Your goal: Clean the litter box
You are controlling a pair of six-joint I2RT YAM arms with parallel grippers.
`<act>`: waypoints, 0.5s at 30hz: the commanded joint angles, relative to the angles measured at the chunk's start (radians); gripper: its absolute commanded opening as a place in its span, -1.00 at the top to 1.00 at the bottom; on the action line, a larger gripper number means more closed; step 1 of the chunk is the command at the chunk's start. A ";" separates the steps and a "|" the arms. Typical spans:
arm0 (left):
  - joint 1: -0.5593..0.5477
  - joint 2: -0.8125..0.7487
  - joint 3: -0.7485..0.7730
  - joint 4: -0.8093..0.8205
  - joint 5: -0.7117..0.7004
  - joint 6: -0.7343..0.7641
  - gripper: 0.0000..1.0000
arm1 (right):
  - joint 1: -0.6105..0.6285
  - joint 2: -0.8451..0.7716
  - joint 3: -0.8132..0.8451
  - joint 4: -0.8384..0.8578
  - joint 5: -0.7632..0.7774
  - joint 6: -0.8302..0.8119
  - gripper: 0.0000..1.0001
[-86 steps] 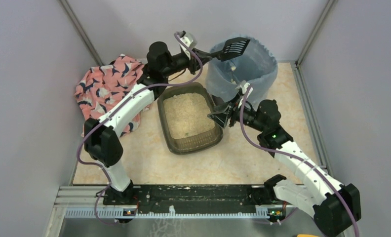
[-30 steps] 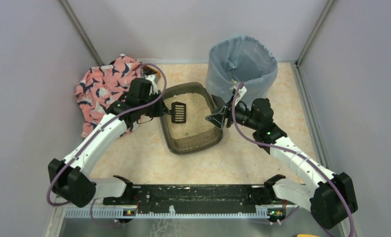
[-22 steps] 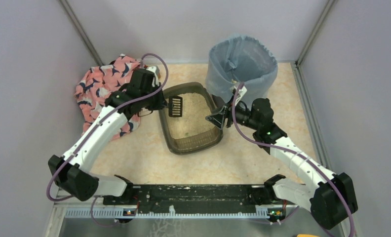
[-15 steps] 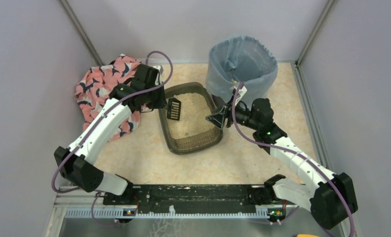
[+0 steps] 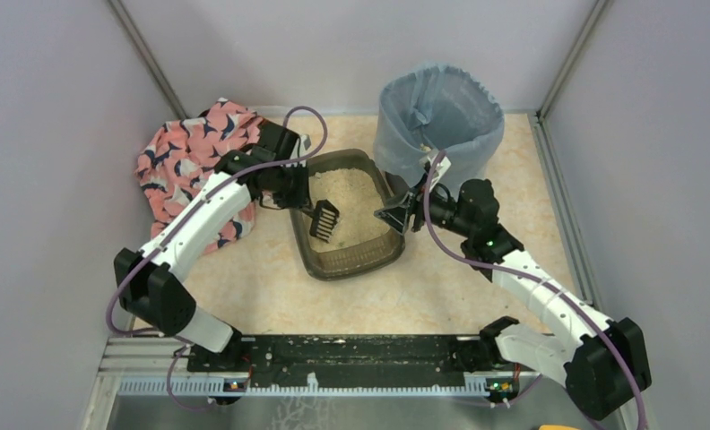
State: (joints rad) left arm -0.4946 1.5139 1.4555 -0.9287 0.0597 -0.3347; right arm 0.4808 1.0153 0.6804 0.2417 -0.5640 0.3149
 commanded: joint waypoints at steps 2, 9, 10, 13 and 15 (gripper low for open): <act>-0.004 0.064 -0.031 0.044 0.218 0.016 1.00 | -0.011 -0.036 0.001 0.038 0.009 -0.016 -0.09; 0.028 0.113 -0.006 0.124 0.325 -0.020 1.00 | -0.011 -0.040 -0.001 0.033 0.017 -0.019 -0.09; 0.038 0.115 -0.007 0.146 0.347 -0.028 1.00 | -0.012 -0.040 -0.001 0.032 0.018 -0.019 -0.09; 0.063 0.139 -0.014 0.197 0.438 -0.053 1.00 | -0.013 -0.036 0.000 0.032 0.015 -0.019 -0.09; 0.074 0.155 -0.037 0.244 0.501 -0.082 1.00 | -0.013 -0.034 -0.001 0.033 0.015 -0.019 -0.09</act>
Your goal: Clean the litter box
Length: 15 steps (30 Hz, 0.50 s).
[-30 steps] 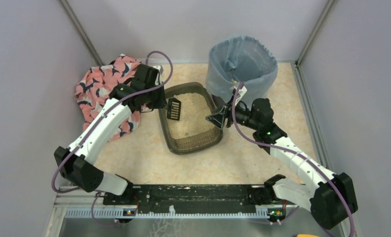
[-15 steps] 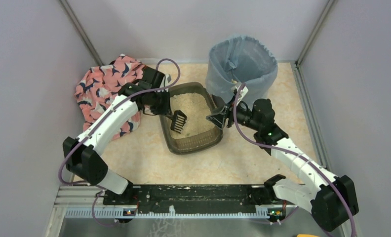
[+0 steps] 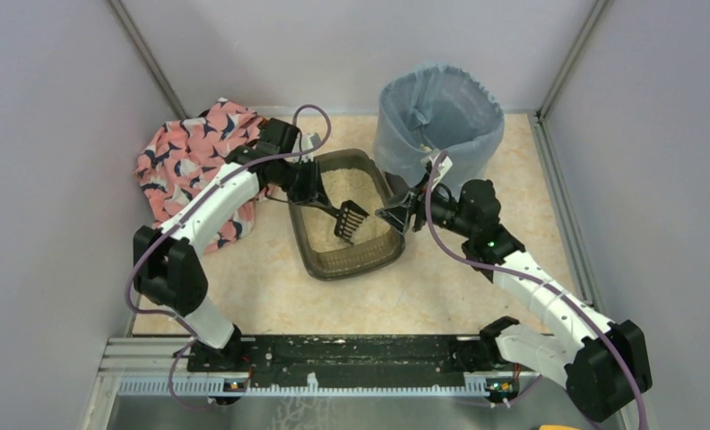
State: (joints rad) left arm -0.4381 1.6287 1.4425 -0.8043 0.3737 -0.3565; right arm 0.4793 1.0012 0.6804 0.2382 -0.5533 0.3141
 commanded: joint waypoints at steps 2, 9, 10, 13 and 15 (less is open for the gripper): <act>0.024 0.049 -0.058 0.168 0.240 -0.090 1.00 | -0.012 -0.019 -0.001 0.035 0.007 -0.019 -0.09; 0.073 0.001 -0.121 0.231 0.138 -0.127 1.00 | -0.011 -0.015 -0.001 0.032 0.010 -0.020 -0.09; 0.083 -0.015 -0.107 0.212 0.086 -0.110 1.00 | -0.011 -0.014 -0.001 0.032 0.009 -0.019 -0.09; 0.114 -0.053 -0.052 0.147 -0.019 -0.052 1.00 | -0.012 -0.007 -0.001 0.038 0.004 -0.017 -0.09; 0.140 -0.064 -0.029 0.118 -0.038 -0.023 1.00 | -0.011 -0.003 -0.001 0.047 -0.002 -0.014 -0.09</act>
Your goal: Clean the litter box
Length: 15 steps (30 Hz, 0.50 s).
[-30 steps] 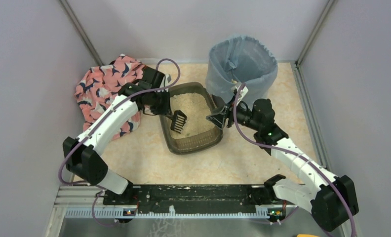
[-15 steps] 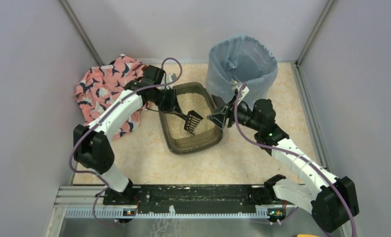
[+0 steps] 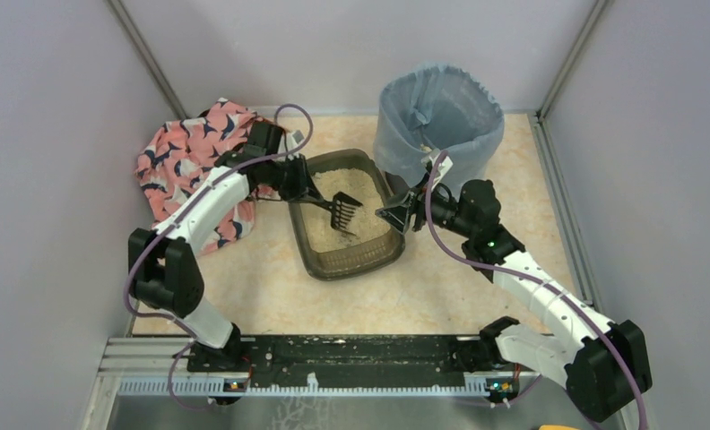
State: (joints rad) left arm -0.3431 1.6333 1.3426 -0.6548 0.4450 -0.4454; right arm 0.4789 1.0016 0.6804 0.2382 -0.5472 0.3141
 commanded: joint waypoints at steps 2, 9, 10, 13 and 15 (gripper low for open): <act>0.056 -0.066 0.093 -0.062 -0.130 0.100 1.00 | -0.011 0.005 -0.001 0.055 -0.015 -0.009 -0.09; 0.055 -0.021 0.154 -0.143 -0.261 0.203 1.00 | -0.011 0.015 0.002 0.058 -0.020 -0.004 -0.09; 0.054 -0.011 0.174 -0.162 -0.291 0.217 1.00 | -0.010 0.015 0.003 0.057 -0.021 -0.005 -0.09; 0.048 0.001 0.219 -0.197 -0.373 0.246 1.00 | -0.011 0.018 0.004 0.054 -0.019 -0.006 -0.09; 0.049 0.003 0.221 -0.191 -0.349 0.247 1.00 | -0.011 0.021 0.005 0.057 -0.019 -0.006 -0.09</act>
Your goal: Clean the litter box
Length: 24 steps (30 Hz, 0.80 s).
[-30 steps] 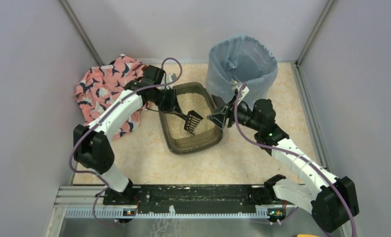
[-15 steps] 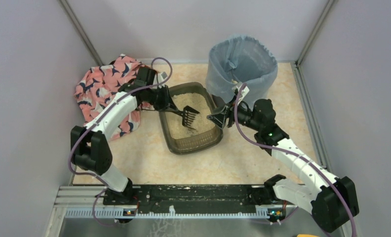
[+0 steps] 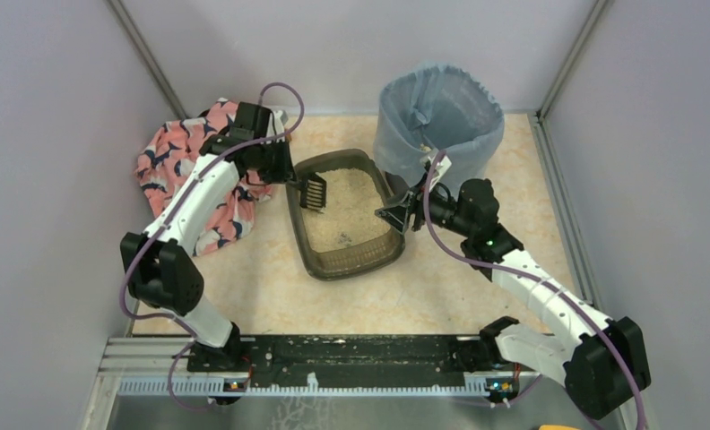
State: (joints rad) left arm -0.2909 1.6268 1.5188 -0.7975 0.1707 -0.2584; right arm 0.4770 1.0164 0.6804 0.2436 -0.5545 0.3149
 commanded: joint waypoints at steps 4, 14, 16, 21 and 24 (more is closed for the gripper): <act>-0.005 0.052 0.040 -0.050 0.005 0.055 1.00 | -0.009 0.011 0.007 0.057 -0.016 -0.005 -0.09; -0.005 0.136 -0.085 0.124 0.311 -0.050 1.00 | -0.009 0.002 0.001 0.045 -0.007 -0.010 -0.09; -0.005 0.151 -0.083 0.141 0.346 -0.061 1.00 | -0.009 0.001 -0.001 0.047 -0.007 -0.010 -0.09; -0.004 0.197 -0.072 0.161 0.432 -0.077 1.00 | -0.010 0.001 -0.001 0.046 -0.004 -0.011 -0.09; -0.004 0.233 -0.088 0.189 0.520 -0.102 1.00 | -0.009 0.001 -0.002 0.046 -0.003 -0.011 -0.09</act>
State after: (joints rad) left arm -0.2848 1.7992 1.4624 -0.6193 0.5426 -0.3340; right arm 0.4767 1.0267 0.6804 0.2447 -0.5545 0.3149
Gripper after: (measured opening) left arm 0.198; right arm 0.546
